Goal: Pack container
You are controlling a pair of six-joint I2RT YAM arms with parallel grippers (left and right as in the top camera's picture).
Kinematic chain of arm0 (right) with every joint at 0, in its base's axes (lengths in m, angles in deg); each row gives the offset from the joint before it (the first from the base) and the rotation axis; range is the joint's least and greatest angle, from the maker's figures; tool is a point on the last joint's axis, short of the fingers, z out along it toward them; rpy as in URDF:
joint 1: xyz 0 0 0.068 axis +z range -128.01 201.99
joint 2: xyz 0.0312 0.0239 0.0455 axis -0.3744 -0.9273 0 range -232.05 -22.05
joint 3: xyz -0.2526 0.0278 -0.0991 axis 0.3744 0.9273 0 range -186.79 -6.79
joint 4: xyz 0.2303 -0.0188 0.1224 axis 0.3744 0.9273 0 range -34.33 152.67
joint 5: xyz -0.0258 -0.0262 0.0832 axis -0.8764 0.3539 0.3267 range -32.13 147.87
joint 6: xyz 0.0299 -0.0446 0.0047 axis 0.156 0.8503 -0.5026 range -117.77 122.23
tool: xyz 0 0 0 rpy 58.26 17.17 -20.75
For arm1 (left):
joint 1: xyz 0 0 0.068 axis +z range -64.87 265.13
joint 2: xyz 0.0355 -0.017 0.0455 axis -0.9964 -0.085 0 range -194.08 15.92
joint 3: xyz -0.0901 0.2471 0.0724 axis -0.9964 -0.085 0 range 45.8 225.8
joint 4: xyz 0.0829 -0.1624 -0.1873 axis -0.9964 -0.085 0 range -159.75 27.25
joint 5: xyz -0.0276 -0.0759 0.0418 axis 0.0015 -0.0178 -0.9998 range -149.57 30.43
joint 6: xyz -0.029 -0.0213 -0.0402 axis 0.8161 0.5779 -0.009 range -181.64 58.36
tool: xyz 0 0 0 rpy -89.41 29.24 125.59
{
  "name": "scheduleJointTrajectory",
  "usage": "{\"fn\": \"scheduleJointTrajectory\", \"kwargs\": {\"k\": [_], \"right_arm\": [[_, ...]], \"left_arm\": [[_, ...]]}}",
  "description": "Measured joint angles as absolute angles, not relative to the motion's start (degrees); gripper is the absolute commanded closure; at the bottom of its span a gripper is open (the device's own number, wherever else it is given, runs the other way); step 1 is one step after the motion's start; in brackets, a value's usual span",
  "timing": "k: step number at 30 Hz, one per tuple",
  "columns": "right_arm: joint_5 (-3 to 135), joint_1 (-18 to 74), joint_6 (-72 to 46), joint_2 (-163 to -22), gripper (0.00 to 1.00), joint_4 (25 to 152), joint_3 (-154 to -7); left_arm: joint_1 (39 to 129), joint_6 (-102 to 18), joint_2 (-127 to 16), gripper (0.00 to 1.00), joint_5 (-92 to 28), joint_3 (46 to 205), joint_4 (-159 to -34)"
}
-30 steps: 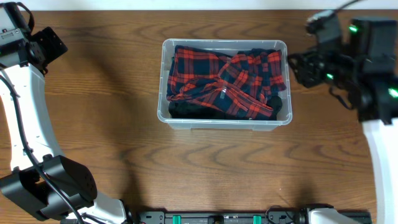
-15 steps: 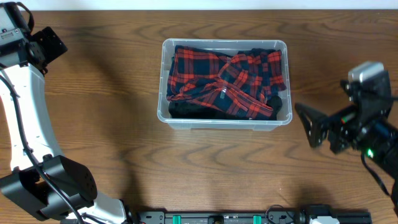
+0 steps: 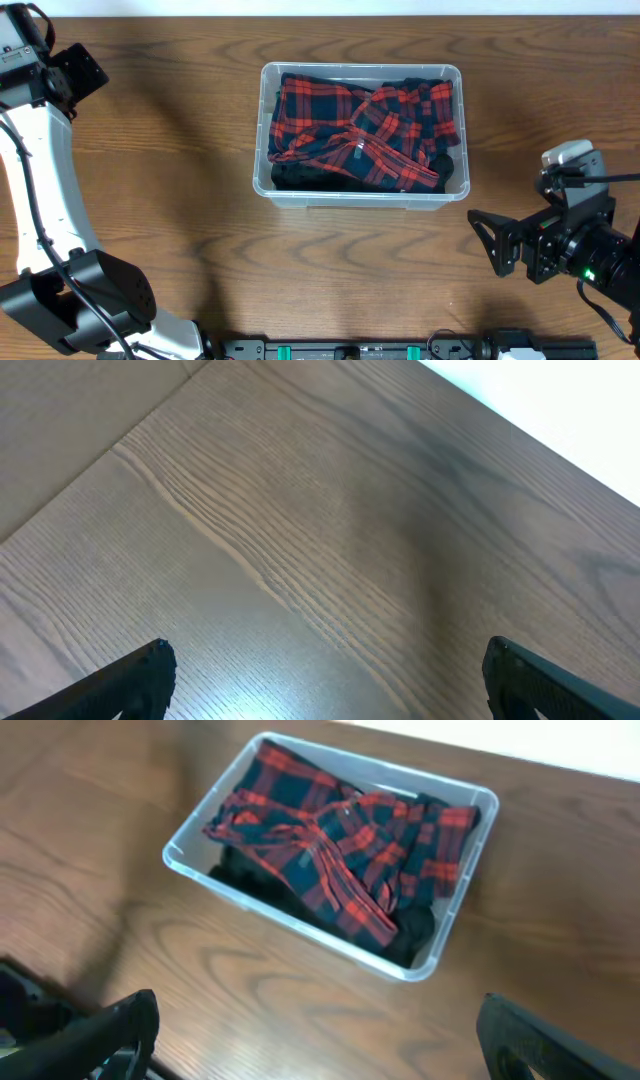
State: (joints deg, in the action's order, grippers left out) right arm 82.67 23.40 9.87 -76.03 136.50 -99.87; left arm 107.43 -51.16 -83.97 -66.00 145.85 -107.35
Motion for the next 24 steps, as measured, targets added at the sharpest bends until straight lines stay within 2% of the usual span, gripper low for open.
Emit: {"fn": "scheduleJointTrajectory", "kwargs": {"k": [6, 17, 24], "right_arm": [[83.33, 23.4, 9.06, -76.03, 0.01, 133.44, -99.87], [80.81, 23.53, 12.14, -76.77, 0.01, 118.56, -99.3], [80.29, 26.0, 19.18, -69.73, 0.01, 102.3, -86.03]], "left_arm": [[107.43, -51.16, -83.97, 0.02, -66.0, 145.85, -107.35], [107.43, -51.16, -83.97, 0.02, -66.0, 145.85, -107.35], [107.43, -51.16, -83.97, 0.02, -66.03, 145.85, -107.35]]}}
